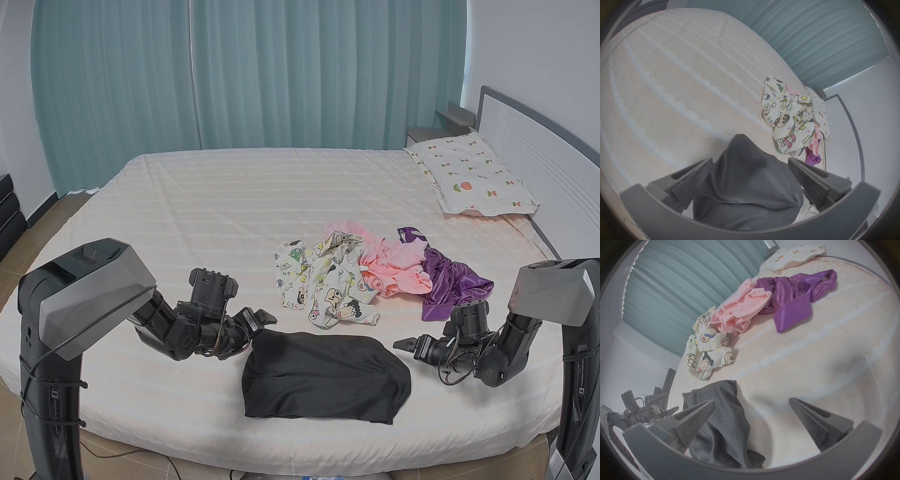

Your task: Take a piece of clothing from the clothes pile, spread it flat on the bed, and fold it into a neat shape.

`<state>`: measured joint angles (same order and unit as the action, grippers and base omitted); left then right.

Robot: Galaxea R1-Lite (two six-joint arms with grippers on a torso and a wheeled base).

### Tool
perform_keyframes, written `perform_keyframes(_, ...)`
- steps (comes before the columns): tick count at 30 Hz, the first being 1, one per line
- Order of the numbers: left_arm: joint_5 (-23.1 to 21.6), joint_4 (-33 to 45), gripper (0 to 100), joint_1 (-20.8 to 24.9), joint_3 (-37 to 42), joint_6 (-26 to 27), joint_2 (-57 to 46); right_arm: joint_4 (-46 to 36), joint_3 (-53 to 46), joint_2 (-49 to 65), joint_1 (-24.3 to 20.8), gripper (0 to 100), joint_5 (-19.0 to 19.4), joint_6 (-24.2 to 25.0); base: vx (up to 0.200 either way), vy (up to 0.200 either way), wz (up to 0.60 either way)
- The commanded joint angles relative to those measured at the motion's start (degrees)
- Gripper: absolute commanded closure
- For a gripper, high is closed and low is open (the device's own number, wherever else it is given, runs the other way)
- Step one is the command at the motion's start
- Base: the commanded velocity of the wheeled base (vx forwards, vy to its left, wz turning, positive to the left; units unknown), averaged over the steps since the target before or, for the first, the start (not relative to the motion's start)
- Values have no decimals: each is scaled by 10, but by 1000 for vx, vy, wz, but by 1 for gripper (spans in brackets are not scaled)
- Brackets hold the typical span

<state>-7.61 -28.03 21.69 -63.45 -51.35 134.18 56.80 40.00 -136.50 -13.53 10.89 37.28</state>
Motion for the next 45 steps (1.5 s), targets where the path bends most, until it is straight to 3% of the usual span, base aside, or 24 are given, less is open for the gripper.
perform_keyframes(1,0,-1,0,3,-5,3,8,1,0,1,0,0,0,0,0,0,0)
perform_keyframes(10,36,1,0,-16,-45,85,57,1,0,-1,-1,0,0,0,0,0,0)
perform_keyframes(28,35,10,0,-2,-96,87,93,1,1,-3,-1,0,0,-1,0,0,0)
perform_keyframes(29,35,10,100,-2,-96,87,93,1,1,-3,-1,0,-1,-1,0,0,0)
perform_keyframes(45,80,10,100,-42,-117,85,103,1,0,1,-2,0,0,0,0,0,0)
